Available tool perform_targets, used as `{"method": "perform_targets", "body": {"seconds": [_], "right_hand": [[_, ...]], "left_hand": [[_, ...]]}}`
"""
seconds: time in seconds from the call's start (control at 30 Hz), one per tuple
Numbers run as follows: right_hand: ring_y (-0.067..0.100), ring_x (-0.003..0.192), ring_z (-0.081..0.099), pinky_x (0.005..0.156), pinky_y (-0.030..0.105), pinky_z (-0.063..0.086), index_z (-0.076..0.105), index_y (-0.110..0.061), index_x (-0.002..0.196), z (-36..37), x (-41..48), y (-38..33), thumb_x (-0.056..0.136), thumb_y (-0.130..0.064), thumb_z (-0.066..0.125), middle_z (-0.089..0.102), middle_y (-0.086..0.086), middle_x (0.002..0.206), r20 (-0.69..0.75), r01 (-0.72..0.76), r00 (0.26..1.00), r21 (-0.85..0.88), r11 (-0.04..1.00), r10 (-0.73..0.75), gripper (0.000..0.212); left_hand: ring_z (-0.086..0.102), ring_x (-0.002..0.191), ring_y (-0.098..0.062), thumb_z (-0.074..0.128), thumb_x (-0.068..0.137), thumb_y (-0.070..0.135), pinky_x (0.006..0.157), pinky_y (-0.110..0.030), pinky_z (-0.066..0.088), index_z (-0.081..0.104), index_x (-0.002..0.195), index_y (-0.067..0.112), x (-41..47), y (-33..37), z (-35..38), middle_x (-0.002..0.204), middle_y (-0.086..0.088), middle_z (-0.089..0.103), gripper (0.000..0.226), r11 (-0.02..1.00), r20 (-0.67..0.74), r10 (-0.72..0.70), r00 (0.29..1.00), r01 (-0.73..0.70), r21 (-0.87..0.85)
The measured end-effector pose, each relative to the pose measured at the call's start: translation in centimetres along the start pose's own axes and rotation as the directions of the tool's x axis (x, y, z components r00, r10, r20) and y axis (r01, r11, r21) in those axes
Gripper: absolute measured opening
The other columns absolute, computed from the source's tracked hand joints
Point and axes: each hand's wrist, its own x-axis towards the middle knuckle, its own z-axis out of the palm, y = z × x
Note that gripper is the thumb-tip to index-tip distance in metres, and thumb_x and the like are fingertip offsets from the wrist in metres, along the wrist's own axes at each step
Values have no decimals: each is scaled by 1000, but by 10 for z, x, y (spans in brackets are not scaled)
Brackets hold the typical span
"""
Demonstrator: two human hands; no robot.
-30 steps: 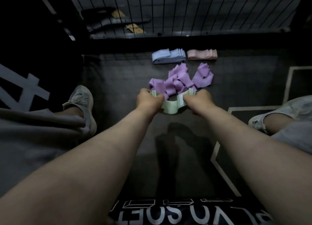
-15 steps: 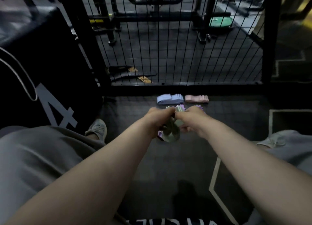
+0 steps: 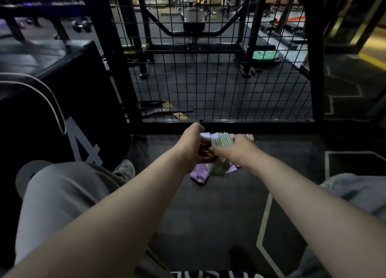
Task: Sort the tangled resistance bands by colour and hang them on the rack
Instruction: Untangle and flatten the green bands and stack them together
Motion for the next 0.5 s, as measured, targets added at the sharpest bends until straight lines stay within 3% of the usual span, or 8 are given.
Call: {"method": "perform_targets", "body": {"seconds": [0.1, 0.17, 0.23, 0.33, 0.43, 0.5], "right_hand": [[18, 82, 70, 73, 39, 60, 69, -16, 87, -1, -4, -5, 44, -68, 72, 72, 1, 83, -23, -21, 1000, -85, 996, 19, 67], [20, 82, 68, 65, 34, 56, 64, -16, 89, -2, -9, -9, 49, -64, 83, 68, 3, 86, -16, -25, 1000, -150, 988, 23, 65], [21, 82, 67, 67, 36, 54, 61, -14, 87, -7, -12, -10, 59, -51, 88, 68, 5, 86, -23, -20, 1000, -177, 984, 16, 54], [21, 70, 67, 66, 39, 57, 67, -10, 83, -11, -11, -9, 67, -35, 85, 71, 8, 81, -3, 0, 1000, -102, 995, 0, 35], [26, 69, 71, 65, 46, 62, 71, -5, 83, -14, -11, -6, 57, -39, 77, 73, 13, 79, -23, -2, 1000, 3, 1000, 2, 43], [25, 72, 72, 64, 46, 63, 71, -5, 83, -19, -10, -5, 58, -34, 77, 73, 12, 79, -6, 14, 1000, 58, 998, -14, 39]], "left_hand": [[59, 76, -33, 35, 92, 28, 77, -39, 55, 64, 106, -11, -8, -2, -2, 90, -25, 64, 51, 999, 7, 18, 1000, -18, -27], [61, 80, -35, 37, 90, 24, 83, -45, 55, 63, 105, -12, -10, -6, -3, 96, -27, 66, 47, 997, 6, 35, 999, -34, -69], [61, 81, -37, 38, 88, 22, 80, -45, 54, 63, 103, -11, -11, -8, -3, 97, -29, 66, 45, 995, 13, 56, 998, -55, -89], [62, 79, -40, 37, 85, 19, 71, -42, 54, 61, 97, -10, -16, -9, -7, 93, -30, 63, 40, 989, 41, 61, 997, -55, -137], [59, 70, -32, 35, 79, 14, 63, -36, 52, 62, 100, -10, -17, -10, -12, 88, -26, 60, 42, 982, 75, 92, 993, -78, -170], [44, 58, -22, 39, 79, 15, 56, -30, 39, 62, 92, 4, -16, -13, -14, 76, -12, 53, 29, 979, -24, 116, 993, -119, -169]]}}
